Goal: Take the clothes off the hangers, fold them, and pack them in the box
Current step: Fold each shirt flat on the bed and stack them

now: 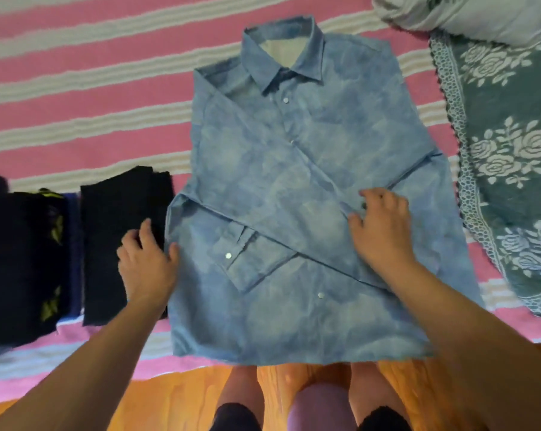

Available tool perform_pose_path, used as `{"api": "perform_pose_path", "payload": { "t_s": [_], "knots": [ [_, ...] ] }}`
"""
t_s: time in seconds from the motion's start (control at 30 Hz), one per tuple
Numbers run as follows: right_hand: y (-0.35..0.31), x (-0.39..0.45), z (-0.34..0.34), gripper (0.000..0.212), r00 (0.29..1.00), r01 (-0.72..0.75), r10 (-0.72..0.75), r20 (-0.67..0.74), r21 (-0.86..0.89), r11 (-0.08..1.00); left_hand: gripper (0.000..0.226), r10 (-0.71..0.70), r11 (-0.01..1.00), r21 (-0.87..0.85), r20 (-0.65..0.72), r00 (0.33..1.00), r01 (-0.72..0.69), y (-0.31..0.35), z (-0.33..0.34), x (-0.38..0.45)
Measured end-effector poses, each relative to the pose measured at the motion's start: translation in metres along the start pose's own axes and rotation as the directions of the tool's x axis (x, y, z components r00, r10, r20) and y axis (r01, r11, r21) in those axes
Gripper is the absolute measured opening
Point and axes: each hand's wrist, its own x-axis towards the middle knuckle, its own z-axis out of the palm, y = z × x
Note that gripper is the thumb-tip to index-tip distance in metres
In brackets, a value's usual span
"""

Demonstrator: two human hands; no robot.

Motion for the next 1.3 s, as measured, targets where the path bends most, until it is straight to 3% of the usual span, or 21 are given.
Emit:
{"api": "perform_pose_path", "payload": {
  "t_s": [0.13, 0.33, 0.37, 0.47, 0.6, 0.7, 0.8, 0.83, 0.9, 1.0, 1.07, 1.2, 1.3],
  "knots": [
    [-0.055, 0.065, 0.020, 0.055, 0.985, 0.075, -0.075, 0.158, 0.005, 0.997, 0.067, 0.285, 0.939, 0.184, 0.060, 0.957, -0.291, 0.005, -0.003, 0.044],
    [-0.131, 0.129, 0.026, 0.064, 0.936, 0.126, -0.127, 0.329, 0.026, 0.992, 0.013, 0.437, 0.876, 0.205, 0.041, 0.898, -0.436, 0.025, -0.006, 0.106],
    [-0.150, 0.142, 0.026, 0.065, 0.927, 0.142, -0.147, 0.347, 0.039, 0.989, 0.009, 0.406, 0.903, 0.139, 0.035, 0.913, -0.407, 0.019, -0.007, 0.107],
    [-0.222, 0.185, 0.032, 0.063, 0.906, 0.190, -0.230, 0.357, 0.142, 0.971, 0.026, 0.215, 0.975, -0.074, 0.033, 0.976, -0.212, 0.001, -0.004, 0.100],
    [-0.313, 0.231, 0.065, 0.061, 0.862, 0.240, -0.332, 0.383, 0.268, 0.933, 0.041, 0.098, 0.977, -0.203, 0.150, 0.984, -0.067, -0.009, 0.010, 0.102],
    [-0.354, 0.251, 0.099, 0.044, 0.842, 0.346, -0.401, 0.361, 0.210, 0.914, 0.044, -0.011, 0.894, -0.439, 0.175, 0.985, 0.088, -0.015, 0.026, 0.103],
    [-0.374, 0.256, 0.126, 0.026, 0.868, 0.422, -0.463, 0.176, 0.228, 0.877, 0.043, -0.082, 0.807, -0.558, 0.220, 0.972, 0.195, -0.016, 0.033, 0.108],
    [-0.375, 0.253, 0.134, 0.025, 0.868, 0.444, -0.478, 0.136, 0.219, 0.869, 0.042, -0.095, 0.805, -0.554, 0.231, 0.968, 0.211, -0.014, 0.032, 0.110],
    [-0.369, 0.235, 0.144, 0.031, 0.831, 0.554, -0.555, 0.029, 0.042, 0.832, 0.039, -0.105, 0.822, -0.526, 0.234, 0.967, 0.217, -0.008, 0.026, 0.110],
    [-0.338, 0.191, 0.138, 0.041, 0.701, 0.686, -0.692, -0.174, -0.102, 0.721, 0.049, -0.135, 0.832, -0.503, 0.227, 0.964, 0.235, 0.006, 0.014, 0.109],
    [-0.305, 0.157, 0.123, 0.045, 0.647, 0.729, -0.735, -0.202, -0.120, 0.674, 0.059, -0.224, 0.841, -0.436, 0.260, 0.939, 0.321, 0.015, 0.009, 0.118],
    [-0.208, 0.099, 0.093, 0.052, 0.705, 0.671, -0.703, -0.090, -0.236, 0.703, 0.041, -0.316, 0.843, -0.359, 0.275, 0.908, 0.402, 0.018, 0.019, 0.138],
    [-0.131, 0.087, 0.090, 0.057, 0.736, 0.659, -0.658, 0.159, -0.392, 0.642, 0.042, -0.353, 0.816, -0.356, 0.319, 0.880, 0.456, 0.019, 0.020, 0.143]
  ]
}}
